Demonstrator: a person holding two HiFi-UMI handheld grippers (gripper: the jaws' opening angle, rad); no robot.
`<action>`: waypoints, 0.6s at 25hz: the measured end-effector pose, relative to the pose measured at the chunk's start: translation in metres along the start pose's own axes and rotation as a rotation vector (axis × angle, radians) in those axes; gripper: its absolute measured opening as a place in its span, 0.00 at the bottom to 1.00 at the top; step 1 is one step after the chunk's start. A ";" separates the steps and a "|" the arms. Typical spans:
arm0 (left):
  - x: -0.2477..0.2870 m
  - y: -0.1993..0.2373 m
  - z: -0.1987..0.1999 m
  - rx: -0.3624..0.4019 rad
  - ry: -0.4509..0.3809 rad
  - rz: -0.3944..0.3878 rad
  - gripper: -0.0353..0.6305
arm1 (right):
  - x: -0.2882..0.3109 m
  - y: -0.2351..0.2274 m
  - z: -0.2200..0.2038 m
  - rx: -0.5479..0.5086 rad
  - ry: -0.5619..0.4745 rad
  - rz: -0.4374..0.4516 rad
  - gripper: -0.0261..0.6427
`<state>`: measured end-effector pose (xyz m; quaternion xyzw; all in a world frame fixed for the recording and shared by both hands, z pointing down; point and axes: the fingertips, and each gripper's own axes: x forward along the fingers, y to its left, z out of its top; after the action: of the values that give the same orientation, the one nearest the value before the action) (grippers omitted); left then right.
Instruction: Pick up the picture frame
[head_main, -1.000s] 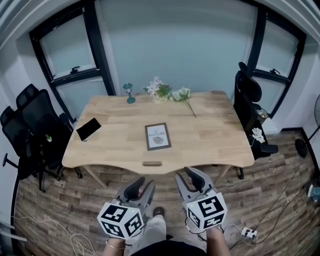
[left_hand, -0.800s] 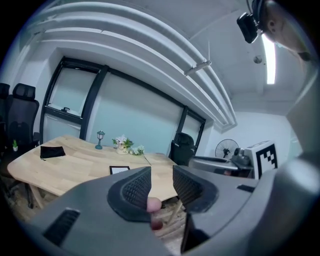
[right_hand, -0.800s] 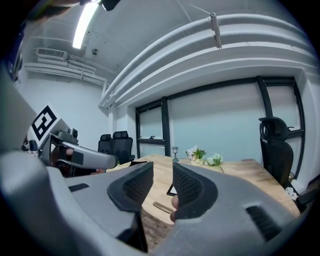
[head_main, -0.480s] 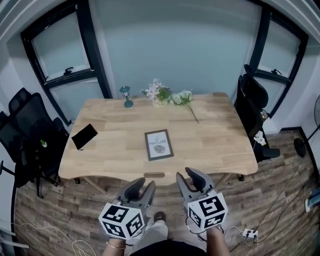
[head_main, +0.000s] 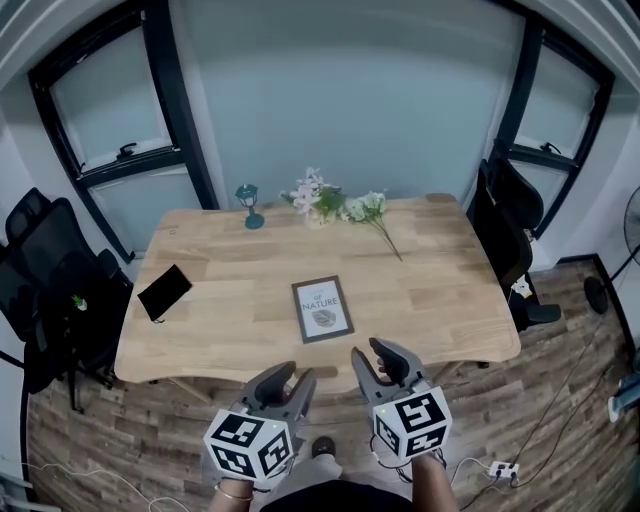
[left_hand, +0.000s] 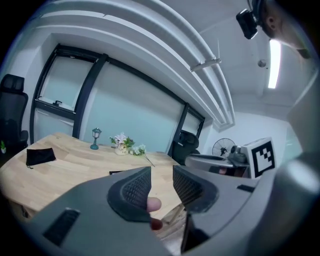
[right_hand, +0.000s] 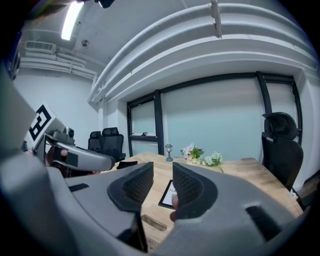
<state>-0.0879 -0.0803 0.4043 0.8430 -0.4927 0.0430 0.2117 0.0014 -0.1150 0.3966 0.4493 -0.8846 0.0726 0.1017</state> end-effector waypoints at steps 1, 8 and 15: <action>0.003 0.004 0.001 -0.001 0.003 -0.004 0.25 | 0.006 0.000 0.001 0.002 -0.001 -0.002 0.18; 0.020 0.031 0.004 -0.007 0.025 -0.031 0.25 | 0.039 -0.004 0.003 0.006 0.006 -0.025 0.18; 0.034 0.046 0.007 -0.018 0.035 -0.050 0.25 | 0.055 -0.008 0.001 -0.003 0.027 -0.049 0.18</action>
<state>-0.1107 -0.1297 0.4220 0.8523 -0.4679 0.0479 0.2287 -0.0233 -0.1628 0.4099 0.4697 -0.8719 0.0748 0.1161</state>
